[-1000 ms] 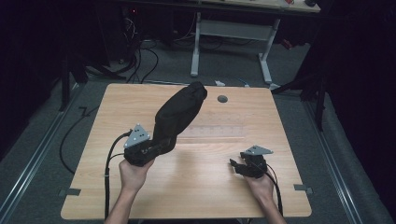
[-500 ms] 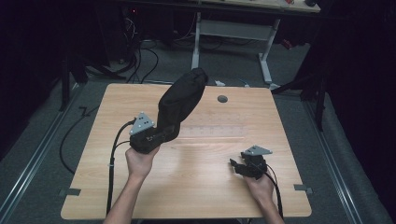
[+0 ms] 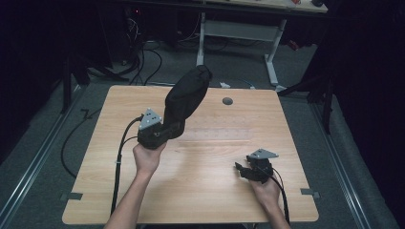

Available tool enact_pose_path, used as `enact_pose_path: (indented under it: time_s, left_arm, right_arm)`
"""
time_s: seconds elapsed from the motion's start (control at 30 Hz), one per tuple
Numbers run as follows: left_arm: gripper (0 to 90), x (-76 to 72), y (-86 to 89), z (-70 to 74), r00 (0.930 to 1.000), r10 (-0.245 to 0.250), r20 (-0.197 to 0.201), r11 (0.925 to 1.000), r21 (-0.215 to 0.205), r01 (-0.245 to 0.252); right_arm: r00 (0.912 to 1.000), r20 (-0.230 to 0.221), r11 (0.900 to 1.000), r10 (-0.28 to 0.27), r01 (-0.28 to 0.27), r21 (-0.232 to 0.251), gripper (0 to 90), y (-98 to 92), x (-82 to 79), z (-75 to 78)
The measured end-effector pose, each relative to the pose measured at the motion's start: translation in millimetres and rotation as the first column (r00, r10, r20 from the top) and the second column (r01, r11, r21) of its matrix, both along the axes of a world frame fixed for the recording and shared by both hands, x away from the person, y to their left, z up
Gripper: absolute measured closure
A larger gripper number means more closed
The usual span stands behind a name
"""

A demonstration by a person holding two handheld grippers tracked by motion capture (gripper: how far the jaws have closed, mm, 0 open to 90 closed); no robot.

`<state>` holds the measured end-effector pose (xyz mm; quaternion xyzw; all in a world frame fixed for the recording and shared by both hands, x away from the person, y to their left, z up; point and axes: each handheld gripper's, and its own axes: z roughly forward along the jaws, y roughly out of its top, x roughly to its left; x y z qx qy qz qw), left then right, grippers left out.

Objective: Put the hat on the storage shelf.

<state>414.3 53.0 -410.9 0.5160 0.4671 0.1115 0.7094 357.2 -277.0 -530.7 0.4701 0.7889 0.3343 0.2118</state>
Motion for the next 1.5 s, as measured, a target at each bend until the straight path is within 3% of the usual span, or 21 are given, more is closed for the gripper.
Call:
enact_pose_path:
  time_s: [0.47,0.87,1.2,1.5]
  left_arm:
    - [86.4,18.3,-12.5,-5.0,0.9996,0.004,0.027,1.0,-0.003,-0.004]
    - [86.4,32.0,-20.3,-22.2,0.9991,0.036,0.022,0.9986,0.037,-0.037]
    - [86.4,37.3,-24.8,-30.8,0.9986,0.049,0.022,0.9971,0.058,-0.05]
    - [86.4,38.6,-21.0,-35.0,0.9972,0.073,0.014,0.9965,0.04,-0.074]
  right_arm:
    - [1.0,0.0,1.0,-0.001,0.001,0.0,40.9,0.1,-0.1,0.0]
    - [1.0,0.0,1.0,0.0,0.0,-0.001,40.5,0.2,-0.2,0.0]
    - [1.0,-0.001,1.0,0.001,-0.001,-0.001,40.5,0.2,-0.3,0.0]
    - [1.0,0.0,1.0,0.001,-0.001,-0.002,40.4,0.1,-0.2,0.0]
